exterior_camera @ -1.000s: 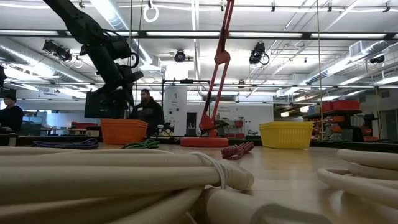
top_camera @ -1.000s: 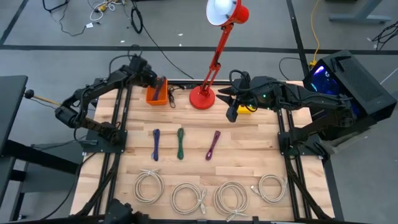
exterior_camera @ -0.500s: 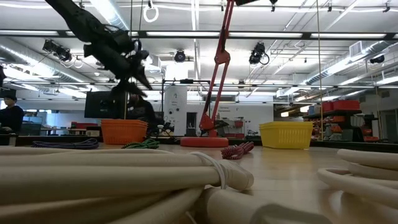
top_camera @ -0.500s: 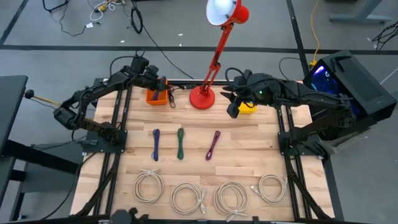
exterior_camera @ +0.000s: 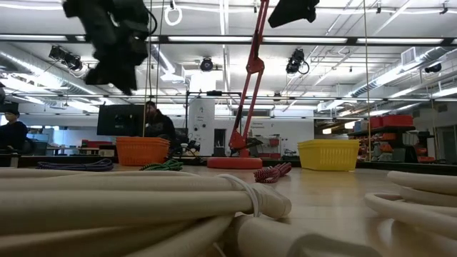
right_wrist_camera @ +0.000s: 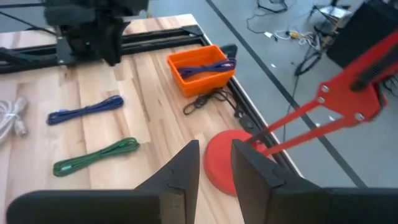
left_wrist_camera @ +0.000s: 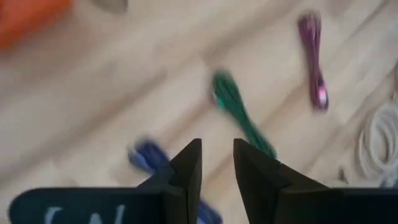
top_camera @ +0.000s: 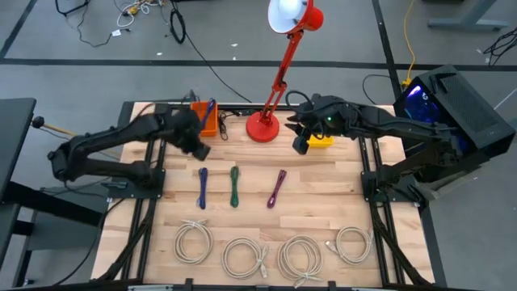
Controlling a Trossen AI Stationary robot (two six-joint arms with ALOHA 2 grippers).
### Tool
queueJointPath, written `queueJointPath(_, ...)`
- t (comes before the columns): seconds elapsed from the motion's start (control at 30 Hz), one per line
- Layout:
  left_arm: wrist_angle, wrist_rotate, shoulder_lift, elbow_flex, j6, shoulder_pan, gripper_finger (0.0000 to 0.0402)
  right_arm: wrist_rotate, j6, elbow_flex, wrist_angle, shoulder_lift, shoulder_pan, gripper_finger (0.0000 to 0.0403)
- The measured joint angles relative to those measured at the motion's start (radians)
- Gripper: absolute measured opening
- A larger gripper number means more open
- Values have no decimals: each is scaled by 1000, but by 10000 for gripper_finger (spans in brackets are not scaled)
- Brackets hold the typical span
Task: Pick & Place USB Port
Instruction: Put the blue and black charger cable into the orange bin
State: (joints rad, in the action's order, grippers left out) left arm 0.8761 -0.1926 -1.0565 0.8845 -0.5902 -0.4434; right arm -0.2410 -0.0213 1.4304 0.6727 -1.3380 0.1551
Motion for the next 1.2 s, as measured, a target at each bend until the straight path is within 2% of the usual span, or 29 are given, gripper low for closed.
queueJointPath(0.17, 39, 89, 0, 0, -235, 229, 89, 16, 53, -2, -54, 1, 0, 96)
queueJointPath(0.3, 63, 162, -50, -42, -421, 375, 89, 28, 88, -2, -73, 5, 0, 96)
queueJointPath(0.47, 5, 117, -111, -148, -604, 483, 89, 78, 130, -2, -68, 10, 0, 96)
queueJointPath(0.67, -186, 77, -118, -222, -741, 510, 89, 88, 161, -2, -55, 27, 0, 96)
queueJointPath(0.87, -191, 40, -136, -283, -754, 512, 90, 126, 158, -2, -42, 47, -2, 96)
queueJointPath(0.97, -265, 40, -142, -308, -753, 512, 94, 127, 150, -2, -32, 52, -2, 96)
queueJointPath(1.07, -335, 46, -143, -323, -752, 509, 104, 127, 136, -2, -27, 56, -2, 96)
queueJointPath(1.2, -333, 37, -179, -338, -741, 507, 122, 128, 127, -2, -28, 55, -2, 96)
